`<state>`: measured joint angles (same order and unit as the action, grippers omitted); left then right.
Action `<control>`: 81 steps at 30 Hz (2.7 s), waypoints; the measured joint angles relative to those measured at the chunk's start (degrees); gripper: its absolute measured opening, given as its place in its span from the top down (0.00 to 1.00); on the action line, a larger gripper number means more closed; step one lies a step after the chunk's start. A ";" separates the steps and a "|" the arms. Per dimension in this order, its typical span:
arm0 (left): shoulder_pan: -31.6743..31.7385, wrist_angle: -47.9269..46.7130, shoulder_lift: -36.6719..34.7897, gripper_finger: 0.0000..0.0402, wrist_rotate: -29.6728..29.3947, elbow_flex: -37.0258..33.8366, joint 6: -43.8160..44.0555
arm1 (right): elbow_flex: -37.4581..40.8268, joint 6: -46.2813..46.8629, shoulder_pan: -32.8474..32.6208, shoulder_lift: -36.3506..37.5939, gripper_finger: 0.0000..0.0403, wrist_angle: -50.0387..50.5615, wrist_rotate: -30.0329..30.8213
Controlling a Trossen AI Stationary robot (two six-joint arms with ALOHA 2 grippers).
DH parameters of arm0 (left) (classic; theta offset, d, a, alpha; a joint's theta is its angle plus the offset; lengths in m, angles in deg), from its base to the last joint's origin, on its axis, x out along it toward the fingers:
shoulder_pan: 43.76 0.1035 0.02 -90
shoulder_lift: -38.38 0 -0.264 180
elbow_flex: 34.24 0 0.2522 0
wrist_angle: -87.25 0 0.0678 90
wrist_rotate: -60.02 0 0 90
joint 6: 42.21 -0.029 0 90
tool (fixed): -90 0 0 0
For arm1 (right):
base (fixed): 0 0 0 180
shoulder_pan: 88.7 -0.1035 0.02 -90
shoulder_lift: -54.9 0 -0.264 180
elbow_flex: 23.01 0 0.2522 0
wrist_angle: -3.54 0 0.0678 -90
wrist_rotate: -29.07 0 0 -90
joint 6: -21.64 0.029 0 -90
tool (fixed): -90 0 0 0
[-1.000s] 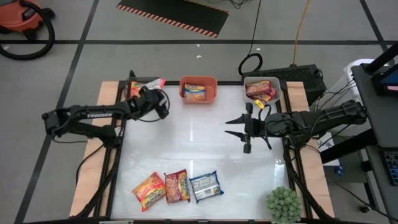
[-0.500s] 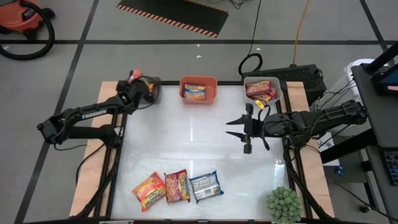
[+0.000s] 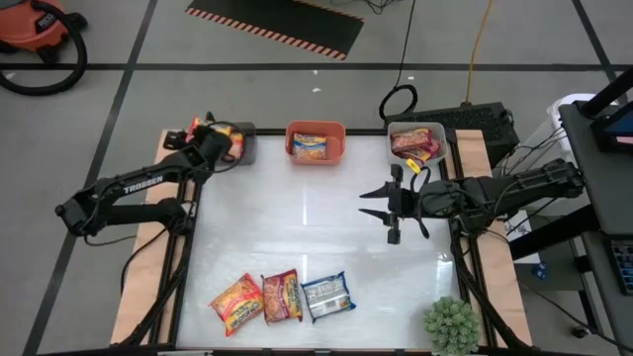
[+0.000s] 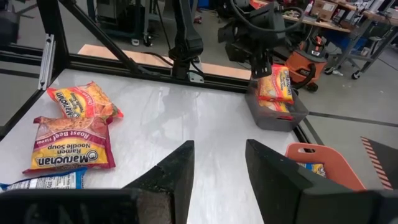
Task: Sort Maruchan noodles
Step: Put the right orange noodle pack into the black bin
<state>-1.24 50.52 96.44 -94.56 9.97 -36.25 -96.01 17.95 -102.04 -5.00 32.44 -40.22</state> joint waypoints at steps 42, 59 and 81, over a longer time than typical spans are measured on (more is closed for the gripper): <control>1.26 -5.32 7.03 0.66 15.07 0.00 9.25 | 0.00 -2.83 0.00 0.00 0.66 -3.60 -0.02; 1.53 -0.65 16.58 0.73 1.50 0.00 7.45 | 0.00 -3.11 0.00 0.00 0.66 -3.56 -0.02; -3.03 1.12 16.03 0.73 15.69 1.68 3.97 | 0.00 -2.74 -0.04 0.00 0.66 -2.86 -0.04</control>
<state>-4.27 51.64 112.47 -78.87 11.66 -32.27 -96.01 15.21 -102.08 -5.00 29.58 -40.26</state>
